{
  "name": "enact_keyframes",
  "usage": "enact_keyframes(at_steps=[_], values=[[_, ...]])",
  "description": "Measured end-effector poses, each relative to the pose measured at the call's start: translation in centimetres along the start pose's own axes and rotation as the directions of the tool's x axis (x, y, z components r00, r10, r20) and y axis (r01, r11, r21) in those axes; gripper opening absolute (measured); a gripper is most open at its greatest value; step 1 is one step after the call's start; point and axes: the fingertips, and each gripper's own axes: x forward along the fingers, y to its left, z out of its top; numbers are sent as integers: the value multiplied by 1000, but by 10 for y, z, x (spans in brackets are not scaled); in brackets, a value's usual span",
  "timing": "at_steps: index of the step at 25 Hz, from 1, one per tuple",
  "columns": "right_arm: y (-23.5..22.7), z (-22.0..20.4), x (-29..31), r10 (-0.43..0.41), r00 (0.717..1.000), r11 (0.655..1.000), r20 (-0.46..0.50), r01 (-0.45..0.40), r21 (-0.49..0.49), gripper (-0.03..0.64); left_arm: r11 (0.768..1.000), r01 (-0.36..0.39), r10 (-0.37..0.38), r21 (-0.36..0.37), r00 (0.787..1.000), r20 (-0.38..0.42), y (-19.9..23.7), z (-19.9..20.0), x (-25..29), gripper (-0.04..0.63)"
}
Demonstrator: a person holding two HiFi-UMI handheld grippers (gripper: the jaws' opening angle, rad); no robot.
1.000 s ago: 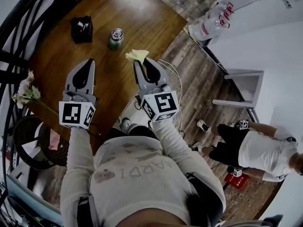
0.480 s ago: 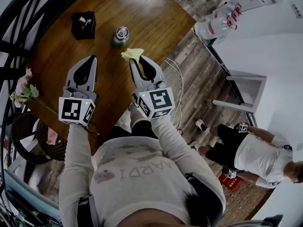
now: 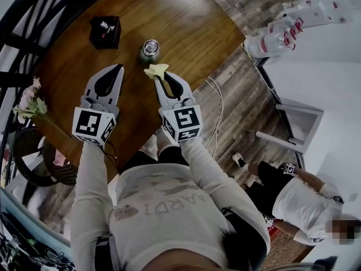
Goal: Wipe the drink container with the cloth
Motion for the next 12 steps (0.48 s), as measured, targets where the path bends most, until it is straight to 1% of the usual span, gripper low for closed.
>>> enact_keyframes(at_steps=[3,9,12], values=[[-4,-6,11,16,1000,1000,-15,-16,0,77,1000,24,-24,19,999,-24,-1,-4,16,6],[-8,-18,25,40,997,999,-60,-41,-12,77,997,67,-66,23,995,-75,-1,-17,47,5],[-10,-23,30,44,997,999,-59,-45,-18,77,995,94,-91,24,991,-100,-1,-24,64,5]])
